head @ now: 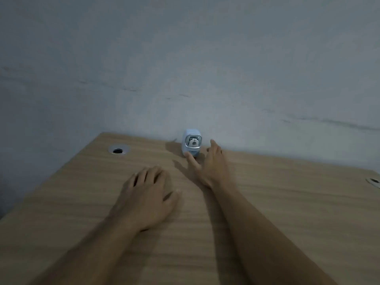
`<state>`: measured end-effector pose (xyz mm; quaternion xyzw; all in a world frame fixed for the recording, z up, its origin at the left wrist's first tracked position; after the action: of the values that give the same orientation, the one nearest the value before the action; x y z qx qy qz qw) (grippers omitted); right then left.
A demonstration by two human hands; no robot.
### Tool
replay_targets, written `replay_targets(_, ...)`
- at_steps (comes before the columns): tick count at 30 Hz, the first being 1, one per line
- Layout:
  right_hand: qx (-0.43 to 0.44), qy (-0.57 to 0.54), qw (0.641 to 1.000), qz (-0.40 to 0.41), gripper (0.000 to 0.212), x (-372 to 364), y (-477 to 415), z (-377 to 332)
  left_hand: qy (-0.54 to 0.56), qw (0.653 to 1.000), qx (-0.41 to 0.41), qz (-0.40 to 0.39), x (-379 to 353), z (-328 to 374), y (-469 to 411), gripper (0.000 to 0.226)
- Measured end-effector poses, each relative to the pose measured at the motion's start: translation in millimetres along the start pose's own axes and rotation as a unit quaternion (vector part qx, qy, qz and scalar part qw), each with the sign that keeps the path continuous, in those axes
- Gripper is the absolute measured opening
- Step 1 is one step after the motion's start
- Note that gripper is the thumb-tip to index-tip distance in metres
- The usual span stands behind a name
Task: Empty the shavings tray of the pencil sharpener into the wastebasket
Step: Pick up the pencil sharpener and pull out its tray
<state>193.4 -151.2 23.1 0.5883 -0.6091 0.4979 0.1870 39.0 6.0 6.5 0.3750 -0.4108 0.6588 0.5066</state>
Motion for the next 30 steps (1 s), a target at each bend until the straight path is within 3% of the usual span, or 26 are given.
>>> replay_targets(2,-0.026,-0.013,0.999,0.025,0.103,-15,-18,-2,0.009,1.000,-0.003,0.006,-5,-5,-5,0.082)
replay_targets(5,-0.027,-0.009,0.998,0.059,0.086,-27,-38,-10,0.018,0.999,-0.001,0.029,-2,-6,-8,0.078)
replay_targets(10,-0.051,-0.039,0.997,0.039,0.066,-39,-51,-4,0.049,0.997,0.019,0.062,4,-11,-14,0.059)
replay_targets(15,-0.039,-0.160,0.986,-0.020,0.048,-19,-17,0,0.211,0.972,0.051,0.094,19,-17,-15,0.045)
replay_targets(23,0.027,-0.211,0.975,-0.057,0.059,22,78,1,0.345,0.932,0.020,0.106,18,-19,16,0.024)
replay_targets(30,0.055,-0.233,0.968,-0.079,0.063,56,151,-14,0.363,0.924,0.027,0.114,31,-17,97,0.025)
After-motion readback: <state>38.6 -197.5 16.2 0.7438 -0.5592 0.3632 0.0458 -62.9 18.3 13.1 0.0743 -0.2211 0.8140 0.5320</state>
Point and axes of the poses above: each hand's wrist, its own y-axis away from the middle knuckle, its own x-axis out of the back of the hand, z = x × y, the point moved 4 cm from there along -y, towards the middle knuckle, and after that the axes turned 5 degrees about y, right-handed, at the moved point
